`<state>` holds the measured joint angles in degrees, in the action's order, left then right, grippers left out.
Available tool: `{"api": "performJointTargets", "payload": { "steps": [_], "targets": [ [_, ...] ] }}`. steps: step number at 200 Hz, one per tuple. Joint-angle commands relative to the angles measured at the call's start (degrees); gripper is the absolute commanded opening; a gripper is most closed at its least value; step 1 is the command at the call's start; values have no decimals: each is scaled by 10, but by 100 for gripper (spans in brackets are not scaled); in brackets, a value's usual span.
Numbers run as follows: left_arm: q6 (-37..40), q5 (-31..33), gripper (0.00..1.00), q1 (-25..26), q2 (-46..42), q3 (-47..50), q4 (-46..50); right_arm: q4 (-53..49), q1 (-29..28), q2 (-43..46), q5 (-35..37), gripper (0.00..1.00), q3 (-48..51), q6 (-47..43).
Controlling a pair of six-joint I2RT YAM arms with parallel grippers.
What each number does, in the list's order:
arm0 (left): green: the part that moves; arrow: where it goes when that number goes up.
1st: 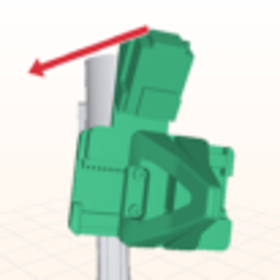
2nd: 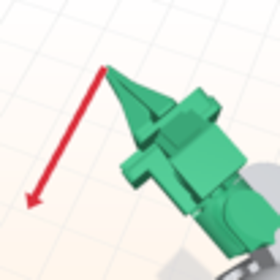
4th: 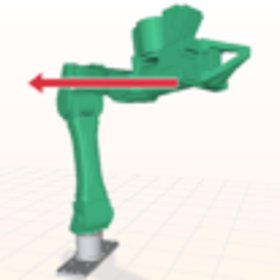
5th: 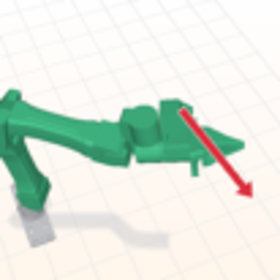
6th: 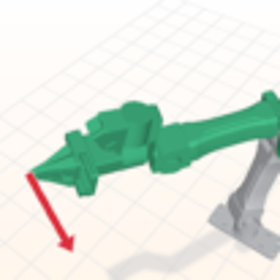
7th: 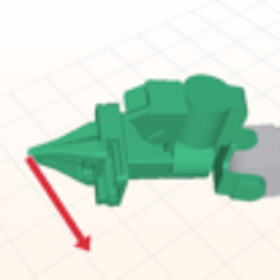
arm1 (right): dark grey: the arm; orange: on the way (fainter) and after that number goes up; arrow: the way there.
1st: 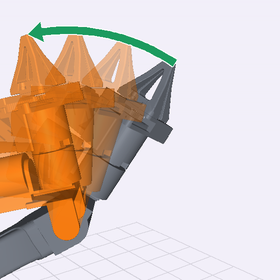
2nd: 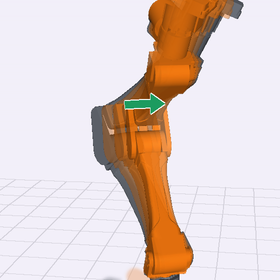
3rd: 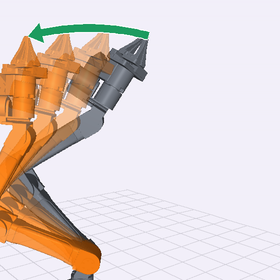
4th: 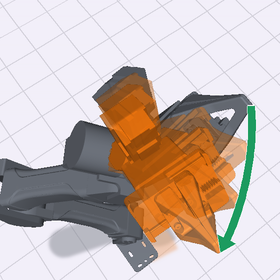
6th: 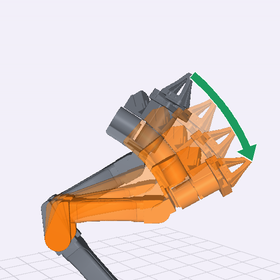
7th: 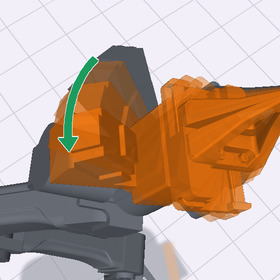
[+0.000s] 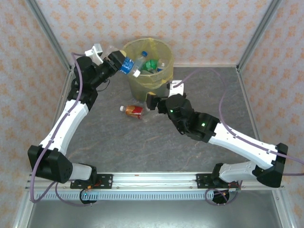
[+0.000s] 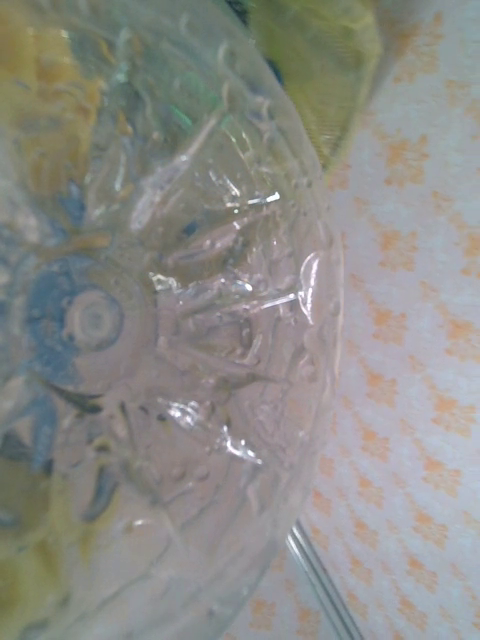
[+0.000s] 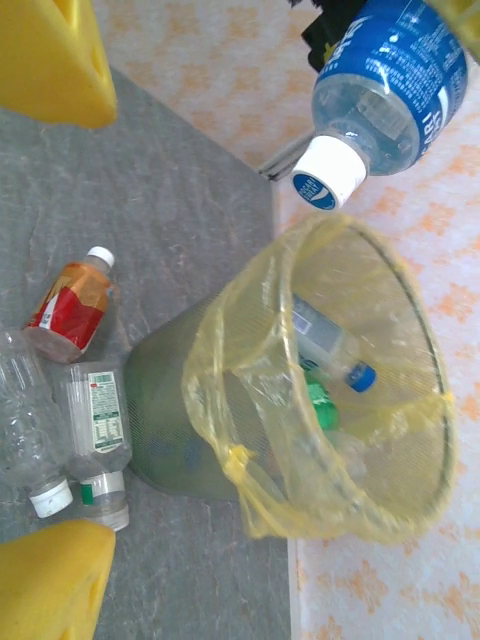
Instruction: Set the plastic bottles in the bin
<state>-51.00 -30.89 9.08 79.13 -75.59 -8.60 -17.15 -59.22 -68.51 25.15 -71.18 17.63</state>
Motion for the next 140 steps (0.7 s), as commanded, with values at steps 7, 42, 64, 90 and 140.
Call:
{"api": "performJointTargets", "payload": {
  "steps": [7, 42, 64, 90, 140],
  "targets": [
    [-4, 77, 51, 17, 46, -71, -31, -42, 10, 42, 43, 100, -5, 34],
    [53, 170, 51, 57, 125, -167, 49, -75, 21, 76, 61, 100, -12, 50],
    [82, 212, 53, 80, 165, -213, 89, -85, 24, 87, 72, 100, -18, 60],
    [104, 224, 54, 95, 207, -265, 138, -88, 25, 89, 77, 100, -19, 74],
    [142, 262, 93, 108, 248, -337, 231, -107, 27, 75, 90, 100, -35, 97]
  ]
}}
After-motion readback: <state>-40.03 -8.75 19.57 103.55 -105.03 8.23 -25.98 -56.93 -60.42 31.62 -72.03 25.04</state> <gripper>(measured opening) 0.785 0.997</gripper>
